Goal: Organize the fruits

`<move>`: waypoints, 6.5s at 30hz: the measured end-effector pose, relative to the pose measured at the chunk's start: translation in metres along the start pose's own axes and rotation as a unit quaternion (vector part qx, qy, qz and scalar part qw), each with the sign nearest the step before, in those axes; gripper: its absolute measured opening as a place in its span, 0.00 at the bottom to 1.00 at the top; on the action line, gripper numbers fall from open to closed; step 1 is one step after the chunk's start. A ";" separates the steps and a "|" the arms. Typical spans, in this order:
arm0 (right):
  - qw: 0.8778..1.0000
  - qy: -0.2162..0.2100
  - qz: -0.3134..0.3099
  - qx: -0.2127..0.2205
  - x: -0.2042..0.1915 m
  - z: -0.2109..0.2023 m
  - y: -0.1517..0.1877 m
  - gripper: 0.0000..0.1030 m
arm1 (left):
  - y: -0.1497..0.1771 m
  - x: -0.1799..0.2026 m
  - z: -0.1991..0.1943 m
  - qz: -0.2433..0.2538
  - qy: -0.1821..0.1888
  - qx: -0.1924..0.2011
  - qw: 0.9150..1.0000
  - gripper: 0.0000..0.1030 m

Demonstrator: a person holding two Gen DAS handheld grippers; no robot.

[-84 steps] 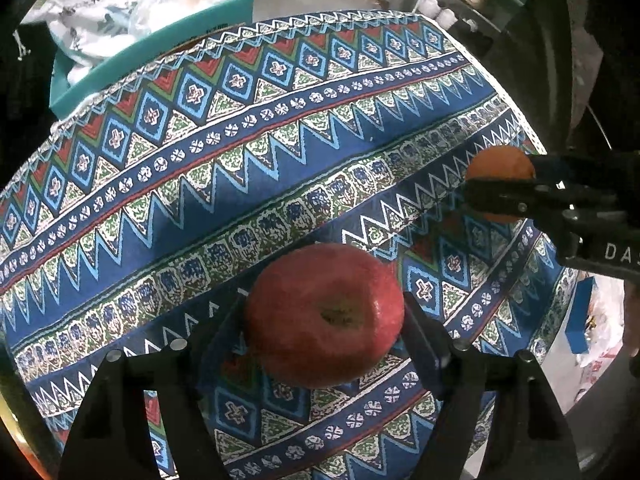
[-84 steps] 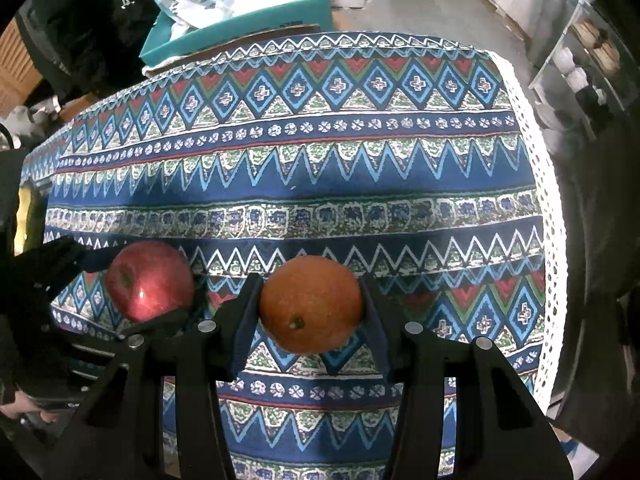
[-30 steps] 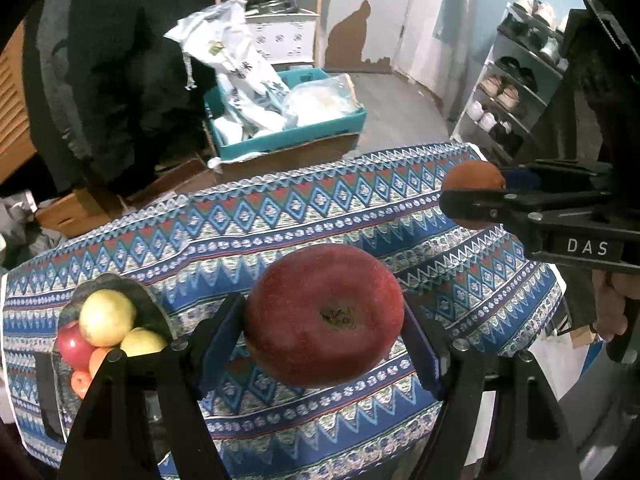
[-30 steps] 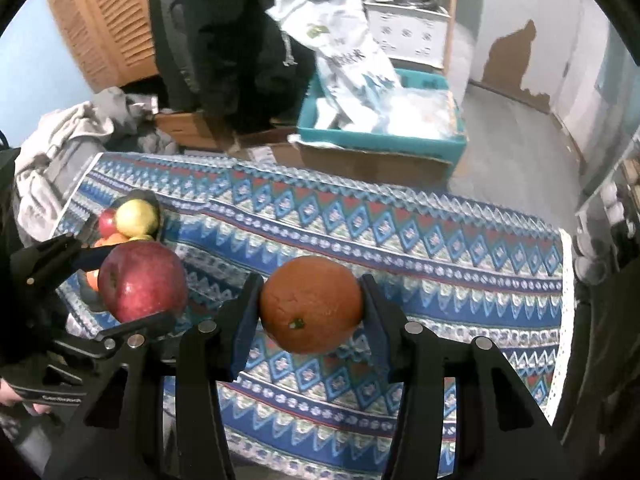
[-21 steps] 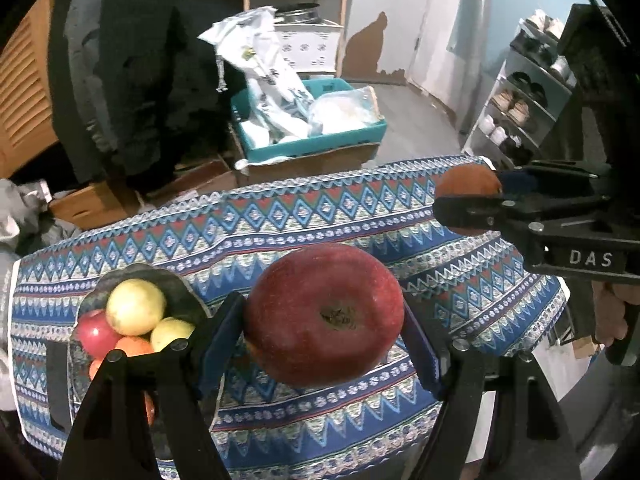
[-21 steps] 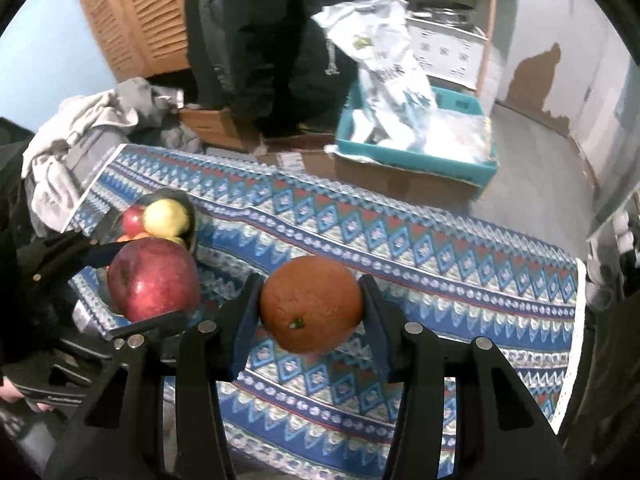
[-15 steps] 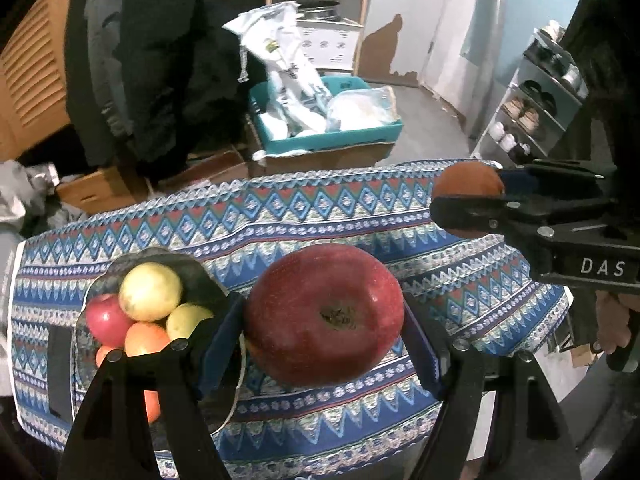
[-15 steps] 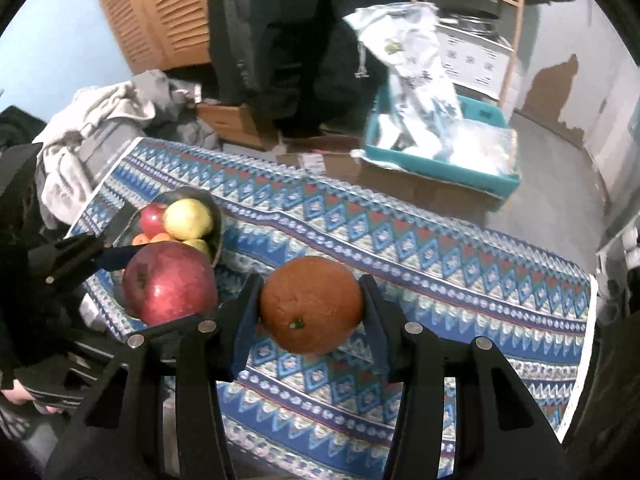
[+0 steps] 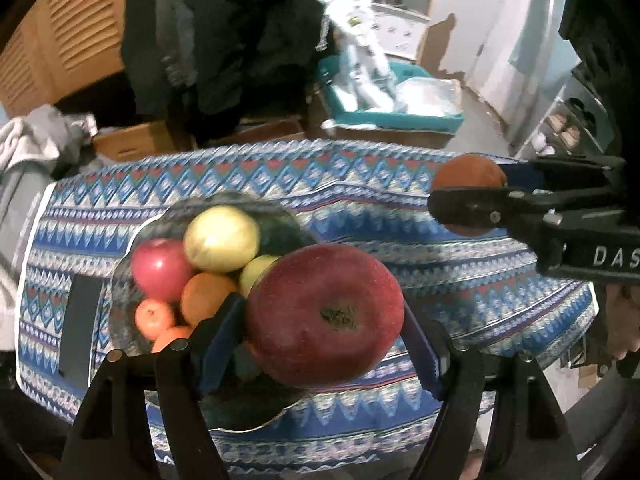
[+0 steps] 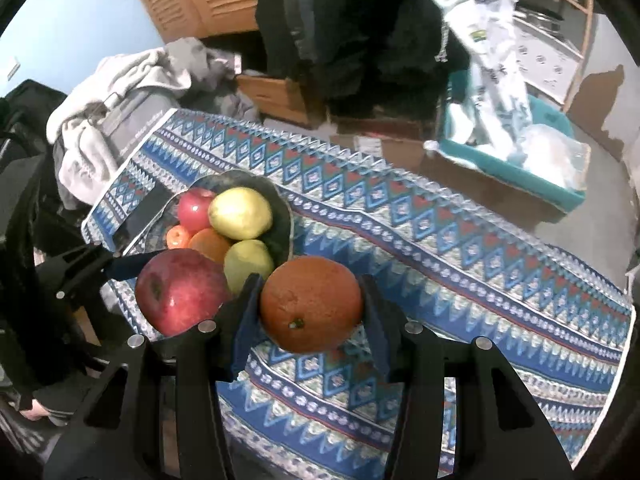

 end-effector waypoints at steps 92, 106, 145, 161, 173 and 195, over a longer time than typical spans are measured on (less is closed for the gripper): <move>0.998 -0.014 -0.003 0.053 -0.058 -0.033 -0.042 0.72 | -0.010 -0.102 -0.078 -0.127 -0.050 0.034 0.990 0.84; 0.992 0.019 0.002 0.125 -0.038 -0.101 -0.031 0.77 | -0.031 -0.069 -0.135 -0.093 -0.078 0.108 0.987 0.92; 0.972 0.079 0.022 0.218 -0.001 -0.174 -0.006 0.78 | -0.055 -0.009 -0.186 -0.053 -0.113 0.183 0.975 0.99; 0.972 0.082 0.021 0.219 0.001 -0.177 -0.004 0.78 | -0.056 -0.009 -0.186 -0.053 -0.121 0.180 0.975 0.99; 0.972 0.083 0.021 0.220 0.000 -0.177 -0.004 0.78 | -0.055 -0.012 -0.187 -0.055 -0.122 0.178 0.975 0.99; 0.973 0.084 0.017 0.216 0.005 -0.179 -0.003 0.78 | -0.054 -0.012 -0.183 -0.066 -0.123 0.166 0.976 0.99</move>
Point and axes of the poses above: each gripper's, at about its wrist camera, not at the fingertips, and z roughly the way its jaws point, x to its right, y to its underside, the point moved 4 cm from there along z, roughly the way its jaws point, and after that the axes turned 1 degree about -z, right-handed, at the moved point
